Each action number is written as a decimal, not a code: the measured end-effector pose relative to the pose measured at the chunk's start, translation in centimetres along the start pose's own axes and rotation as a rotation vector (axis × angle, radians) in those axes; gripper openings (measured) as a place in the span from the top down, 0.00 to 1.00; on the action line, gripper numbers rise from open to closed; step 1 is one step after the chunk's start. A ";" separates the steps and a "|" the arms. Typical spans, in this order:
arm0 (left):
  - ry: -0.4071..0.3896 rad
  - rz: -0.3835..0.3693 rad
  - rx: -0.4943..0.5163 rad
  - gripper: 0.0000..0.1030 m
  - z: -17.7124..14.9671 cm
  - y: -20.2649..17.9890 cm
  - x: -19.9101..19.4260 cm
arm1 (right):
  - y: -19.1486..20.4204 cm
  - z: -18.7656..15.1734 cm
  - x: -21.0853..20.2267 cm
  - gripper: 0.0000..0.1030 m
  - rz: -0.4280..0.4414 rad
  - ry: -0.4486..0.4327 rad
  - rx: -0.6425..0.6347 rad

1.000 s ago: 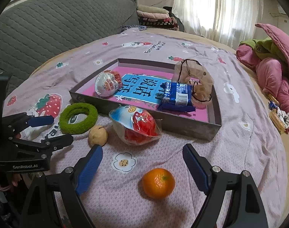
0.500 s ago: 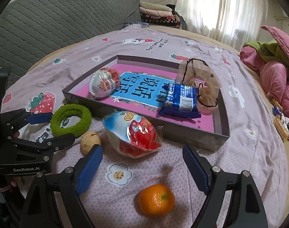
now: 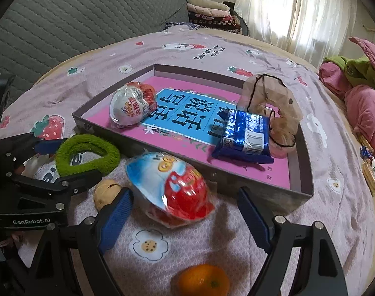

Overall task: Organize objects
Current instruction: 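Move the left tool to the green fuzzy ring while the right approaches the blue-red egg, then close the left tool on the green ring while the right grasps the blue-red egg, then lift the green ring with the left tool while the right carries the blue-red egg over the tray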

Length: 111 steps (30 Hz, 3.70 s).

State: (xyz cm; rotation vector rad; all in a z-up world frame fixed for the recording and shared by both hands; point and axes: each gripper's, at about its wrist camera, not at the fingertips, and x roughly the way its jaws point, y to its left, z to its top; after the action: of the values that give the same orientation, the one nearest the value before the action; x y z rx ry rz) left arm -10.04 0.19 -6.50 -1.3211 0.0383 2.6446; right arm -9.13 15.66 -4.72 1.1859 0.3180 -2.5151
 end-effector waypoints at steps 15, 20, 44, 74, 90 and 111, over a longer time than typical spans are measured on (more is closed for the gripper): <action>-0.012 -0.065 0.024 0.45 0.8 -1.2 0.8 | 0.4 0.1 0.8 0.41 0.048 0.013 -0.013; -0.010 -0.099 0.026 0.71 0.6 -1.4 0.6 | 0.0 0.1 0.1 0.41 0.056 -0.010 0.009; -0.093 -0.123 -0.038 0.88 1.1 -0.7 -4.4 | -2.2 0.4 -4.4 0.41 0.050 -0.137 0.113; -0.258 -0.075 -0.007 0.88 9.6 -5.6 -14.1 | -5.0 5.8 -16.0 0.41 -0.047 -0.362 0.136; -0.268 -0.087 -0.004 0.88 13.4 -6.1 -13.0 | -6.8 8.4 -15.3 0.41 -0.090 -0.352 0.131; -0.141 -0.083 0.025 0.88 12.8 -7.6 -4.0 | -9.2 6.9 -7.8 0.41 -0.084 -0.270 0.175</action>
State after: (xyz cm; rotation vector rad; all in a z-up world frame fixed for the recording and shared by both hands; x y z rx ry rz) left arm -16.43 8.40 4.89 -1.1003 -0.0031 2.6499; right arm -12.99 23.37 6.21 0.8910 0.0823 -2.7808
